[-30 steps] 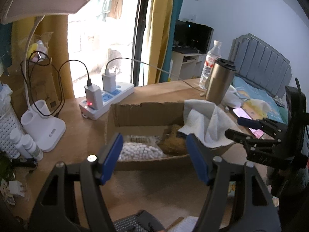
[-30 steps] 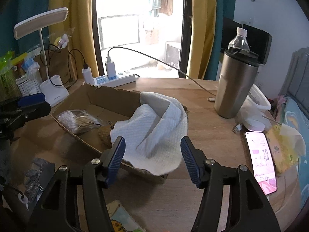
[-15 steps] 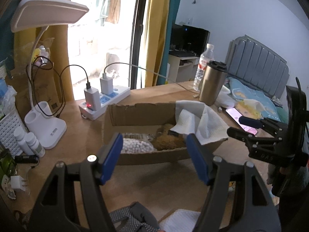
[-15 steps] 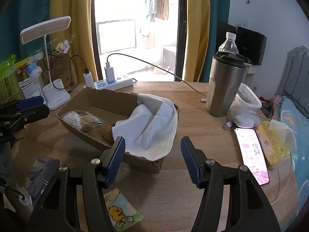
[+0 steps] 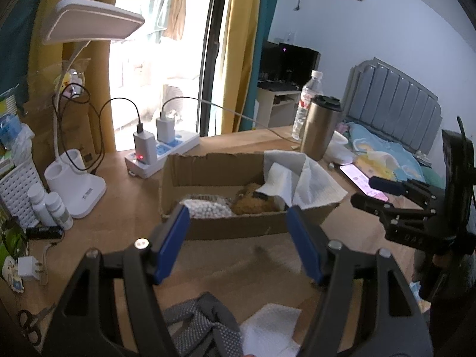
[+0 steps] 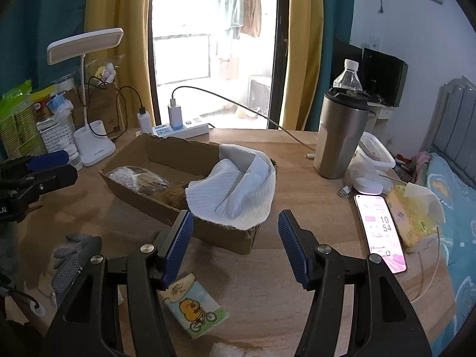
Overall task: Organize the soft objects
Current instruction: 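Move both tools back toward the grey gloves and bubble wrap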
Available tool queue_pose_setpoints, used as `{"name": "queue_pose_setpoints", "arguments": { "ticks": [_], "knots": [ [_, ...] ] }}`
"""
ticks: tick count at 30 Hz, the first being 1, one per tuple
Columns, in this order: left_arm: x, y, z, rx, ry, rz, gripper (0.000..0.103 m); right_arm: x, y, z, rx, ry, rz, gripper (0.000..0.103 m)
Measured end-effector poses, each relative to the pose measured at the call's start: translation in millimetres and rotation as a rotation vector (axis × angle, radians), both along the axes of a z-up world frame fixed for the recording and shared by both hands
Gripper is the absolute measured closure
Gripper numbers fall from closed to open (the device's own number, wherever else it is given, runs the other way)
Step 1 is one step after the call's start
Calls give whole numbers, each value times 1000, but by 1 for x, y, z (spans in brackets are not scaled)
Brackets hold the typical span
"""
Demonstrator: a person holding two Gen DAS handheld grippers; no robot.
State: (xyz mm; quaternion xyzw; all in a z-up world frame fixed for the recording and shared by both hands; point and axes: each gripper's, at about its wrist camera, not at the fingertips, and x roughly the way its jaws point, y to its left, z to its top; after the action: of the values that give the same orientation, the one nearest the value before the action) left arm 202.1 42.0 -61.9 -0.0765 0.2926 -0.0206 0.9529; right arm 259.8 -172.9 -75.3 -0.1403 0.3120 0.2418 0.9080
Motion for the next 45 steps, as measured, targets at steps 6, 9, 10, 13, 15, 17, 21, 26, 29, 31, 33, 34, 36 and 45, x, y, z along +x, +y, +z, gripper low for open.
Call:
{"name": "queue_pose_setpoints", "arguments": {
  "ticks": [6,9,10,13,15,17,21,26,29,31,33,34,36,45],
  "knots": [
    [-16,-3,-1,-2,-6,-3,33,-16,1,3,0,-11,11,40],
    [-20,-4,-3,-3,-5,-9,33,-25,3,3,2,-16,20,40],
    [-23,-5,-4,-3,-5,-10,33,-26,3,3,2,-17,23,40],
    [-32,-7,-7,-2,-3,-16,33,-35,7,2,0,-20,40,40],
    [-36,-8,-9,-3,1,-16,33,-40,10,1,-3,-20,46,40],
    [-42,-8,-10,-5,2,-14,33,-44,12,1,-3,-21,51,40],
    [-50,-7,-13,-10,2,-9,33,-53,13,0,-5,-25,57,40],
    [-62,-7,-19,-17,9,-7,33,-61,15,-5,-17,-21,60,40],
    [-68,-7,-24,-18,18,-8,33,-66,15,-8,-21,-19,59,40],
    [-72,-7,-28,-21,25,-6,33,-69,13,-10,-23,-17,52,40],
    [-76,-7,-32,-23,33,-4,33,-72,11,-12,-26,-15,47,40],
    [-77,-7,-34,-25,37,-3,33,-74,10,-14,-28,-13,46,40],
    [-80,-7,-39,-27,46,-2,33,-77,8,-17,-33,-9,43,40],
    [-87,-21,-55,-33,72,-20,33,-84,-12,-35,-43,21,12,40]
  ]
}}
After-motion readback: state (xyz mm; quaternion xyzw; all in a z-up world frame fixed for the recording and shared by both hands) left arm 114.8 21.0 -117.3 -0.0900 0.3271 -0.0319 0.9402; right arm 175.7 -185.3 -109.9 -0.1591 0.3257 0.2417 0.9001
